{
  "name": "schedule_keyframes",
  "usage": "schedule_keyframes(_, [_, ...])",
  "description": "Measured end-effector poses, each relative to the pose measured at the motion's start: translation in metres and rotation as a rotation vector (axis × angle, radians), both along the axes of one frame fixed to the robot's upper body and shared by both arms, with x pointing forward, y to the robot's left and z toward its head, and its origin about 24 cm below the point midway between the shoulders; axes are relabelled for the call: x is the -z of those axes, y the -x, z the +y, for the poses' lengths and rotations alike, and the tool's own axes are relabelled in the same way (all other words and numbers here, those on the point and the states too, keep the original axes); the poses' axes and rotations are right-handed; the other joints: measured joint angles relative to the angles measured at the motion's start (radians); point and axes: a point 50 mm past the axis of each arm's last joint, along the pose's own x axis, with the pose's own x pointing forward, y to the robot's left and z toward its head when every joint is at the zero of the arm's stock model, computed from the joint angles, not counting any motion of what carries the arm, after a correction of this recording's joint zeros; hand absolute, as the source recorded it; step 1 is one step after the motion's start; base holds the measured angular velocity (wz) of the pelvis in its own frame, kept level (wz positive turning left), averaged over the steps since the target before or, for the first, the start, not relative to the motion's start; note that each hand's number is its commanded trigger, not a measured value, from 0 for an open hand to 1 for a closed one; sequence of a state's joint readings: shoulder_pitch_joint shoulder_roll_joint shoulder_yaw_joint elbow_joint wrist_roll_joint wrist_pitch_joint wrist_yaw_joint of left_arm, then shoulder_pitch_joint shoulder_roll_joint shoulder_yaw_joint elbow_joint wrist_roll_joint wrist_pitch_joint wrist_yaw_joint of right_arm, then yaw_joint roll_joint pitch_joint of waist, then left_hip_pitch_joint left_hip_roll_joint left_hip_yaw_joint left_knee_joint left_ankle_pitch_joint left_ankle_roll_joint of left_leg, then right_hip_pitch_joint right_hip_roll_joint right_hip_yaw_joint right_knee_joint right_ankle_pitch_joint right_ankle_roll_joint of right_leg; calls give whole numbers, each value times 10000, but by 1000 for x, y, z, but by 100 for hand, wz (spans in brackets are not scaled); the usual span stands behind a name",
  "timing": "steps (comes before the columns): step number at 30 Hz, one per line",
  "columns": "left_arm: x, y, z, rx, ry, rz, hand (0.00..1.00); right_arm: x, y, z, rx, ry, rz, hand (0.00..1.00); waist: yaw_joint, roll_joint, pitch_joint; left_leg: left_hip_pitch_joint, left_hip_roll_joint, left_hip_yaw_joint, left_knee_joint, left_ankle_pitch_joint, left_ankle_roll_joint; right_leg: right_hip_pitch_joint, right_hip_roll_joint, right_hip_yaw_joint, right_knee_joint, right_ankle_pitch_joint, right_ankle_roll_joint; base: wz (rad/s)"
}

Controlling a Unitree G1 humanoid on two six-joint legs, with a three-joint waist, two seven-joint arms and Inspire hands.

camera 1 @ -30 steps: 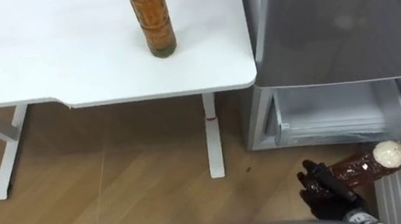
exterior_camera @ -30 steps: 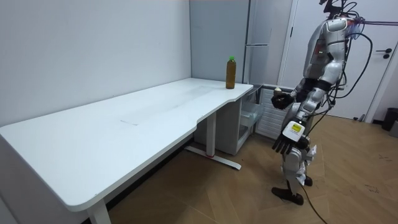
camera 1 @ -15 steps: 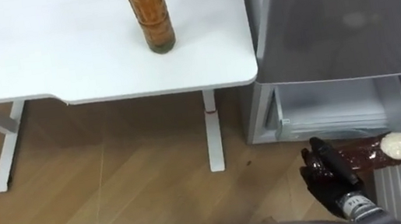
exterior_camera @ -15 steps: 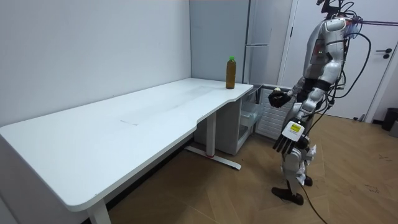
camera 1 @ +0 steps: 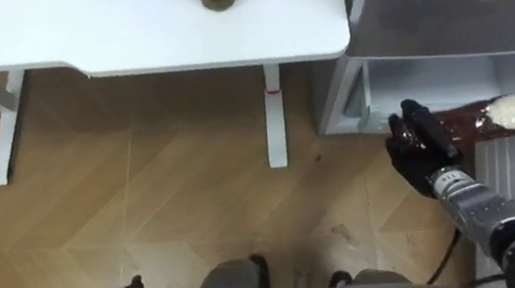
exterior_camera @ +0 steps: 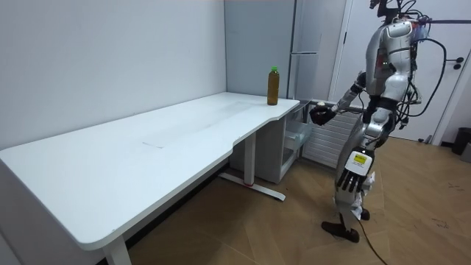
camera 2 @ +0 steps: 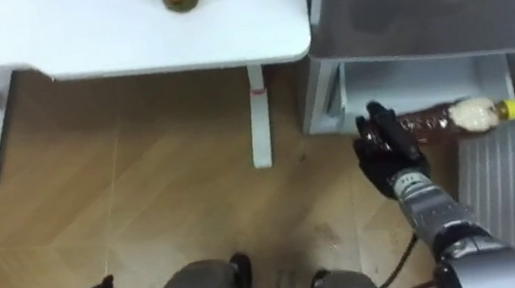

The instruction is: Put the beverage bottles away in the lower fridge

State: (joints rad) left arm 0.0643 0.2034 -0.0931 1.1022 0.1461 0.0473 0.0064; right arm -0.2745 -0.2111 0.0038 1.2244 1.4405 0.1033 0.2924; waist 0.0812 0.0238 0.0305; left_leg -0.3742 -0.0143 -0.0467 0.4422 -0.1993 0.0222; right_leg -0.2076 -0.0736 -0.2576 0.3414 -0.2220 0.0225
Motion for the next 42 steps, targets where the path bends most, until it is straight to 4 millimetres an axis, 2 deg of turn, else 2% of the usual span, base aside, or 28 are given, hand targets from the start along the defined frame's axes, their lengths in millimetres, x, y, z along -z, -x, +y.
schedule_keyframes(3, [-4,-18,0,156,-46,-397,0,-10,-15,-7,169,129,-219,100,110,77,49,-839,-101,35,257,107,51,-1074,-212,36,725,-118,-22,-1])
schedule_keyframes(5, [-5,-24,2,143,-103,-439,0,-17,-24,-12,201,261,-305,100,189,34,82,-1220,-239,178,294,207,111,-1766,-494,90,1373,-268,-4,0])
schedule_keyframes(6, [-6,-24,3,131,-114,-450,0,-18,-25,-14,198,289,-330,100,205,21,97,-1293,-275,185,327,215,119,-1882,-536,116,1494,-296,-3,-3])
schedule_keyframes(8, [-9,-30,9,135,-253,-615,0,-25,-32,-22,276,518,-379,100,217,-89,167,-1780,-351,204,585,235,147,-2476,-743,107,2054,-501,-4,10])
schedule_keyframes(10, [-12,-37,13,182,-391,-769,0,-32,-39,-28,272,702,-483,100,303,-199,234,-2224,-366,223,847,234,149,-2975,-822,151,2433,-581,-28,4])
schedule_keyframes(12, [-13,-40,15,193,-456,-833,0,-42,-49,-33,308,770,-698,100,353,-248,263,-2721,-374,234,1168,227,156,-3504,-838,253,2808,-650,-42,0])
schedule_keyframes(13, [-14,-40,16,194,-488,-828,0,-50,-58,-36,355,839,-919,100,359,-264,274,-3047,-460,197,1370,225,157,-3840,-841,333,3047,-711,-47,0])
schedule_keyframes(16, [-14,-39,17,444,-592,-716,0,-66,-71,-45,566,992,-1372,100,389,-291,290,-3760,-537,162,1850,191,140,-4585,-961,376,3718,-933,-90,10])
schedule_keyframes(20, [-12,-36,15,713,-618,-455,0,-82,-86,-46,614,1142,-1743,100,512,-305,293,-4404,-533,192,2426,172,110,-5259,-1096,358,4461,-1129,-218,7])
schedule_keyframes(25, [-12,-36,15,876,-628,-436,0,-90,-93,-50,715,1297,-1716,100,645,-314,284,-4791,-549,166,2742,176,92,-5633,-1208,327,4882,-1215,-289,4])
schedule_keyframes(30, [-13,-38,14,1003,-639,-529,0,-102,-101,-54,652,1556,-1876,100,635,-386,261,-4931,-614,164,2839,179,99,-5782,-1246,331,4988,-1215,-271,2])
schedule_keyframes(35, [-15,-40,18,1051,-703,-666,0,-126,-113,-68,1158,1752,-2188,100,623,-456,239,-5284,-671,156,3027,162,137,-6095,-1298,342,5135,-1221,-214,1])
schedule_keyframes(42, [-15,-38,19,1031,-750,-575,0,-130,-114,-72,1566,1657,-1855,100,617,-460,238,-5308,-682,181,3064,134,183,-6108,-1318,350,5131,-1201,-182,-1])
